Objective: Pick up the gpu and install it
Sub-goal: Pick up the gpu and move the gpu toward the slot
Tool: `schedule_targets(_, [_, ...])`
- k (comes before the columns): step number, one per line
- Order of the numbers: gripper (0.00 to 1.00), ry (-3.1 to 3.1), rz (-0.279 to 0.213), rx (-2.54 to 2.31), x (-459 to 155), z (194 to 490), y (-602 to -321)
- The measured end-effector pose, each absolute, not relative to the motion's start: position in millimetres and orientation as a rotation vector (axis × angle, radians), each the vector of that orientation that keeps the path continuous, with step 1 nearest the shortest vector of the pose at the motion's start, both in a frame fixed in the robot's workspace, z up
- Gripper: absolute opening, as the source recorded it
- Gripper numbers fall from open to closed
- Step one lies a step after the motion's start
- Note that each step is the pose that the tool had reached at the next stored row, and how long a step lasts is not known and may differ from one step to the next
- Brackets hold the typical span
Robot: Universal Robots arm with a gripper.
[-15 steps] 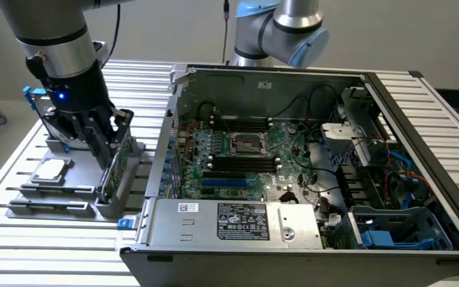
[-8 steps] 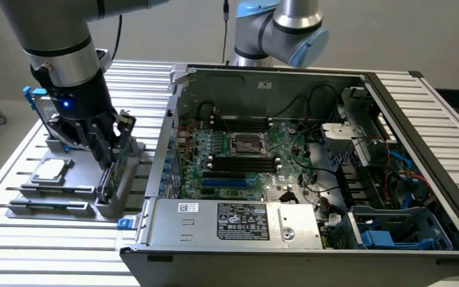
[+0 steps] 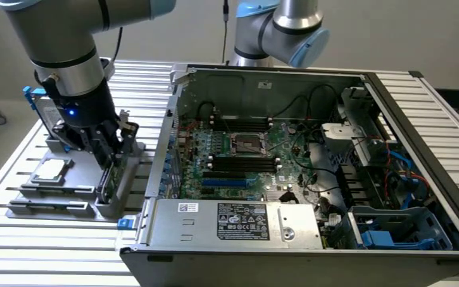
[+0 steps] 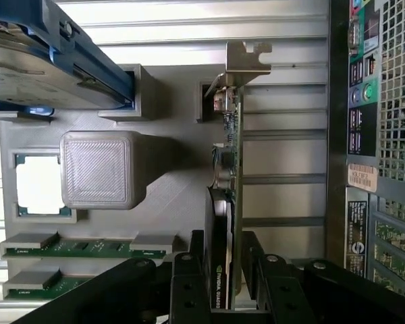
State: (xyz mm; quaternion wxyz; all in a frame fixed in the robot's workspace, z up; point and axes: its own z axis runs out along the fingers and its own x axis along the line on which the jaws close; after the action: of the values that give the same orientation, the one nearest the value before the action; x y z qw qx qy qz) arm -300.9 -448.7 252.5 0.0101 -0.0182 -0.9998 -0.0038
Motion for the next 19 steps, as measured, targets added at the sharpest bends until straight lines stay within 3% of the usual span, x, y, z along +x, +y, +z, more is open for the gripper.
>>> schedule_targets(19, [0.36, -3.121, -0.012, -0.057, -300.9, 242.5, -443.6])
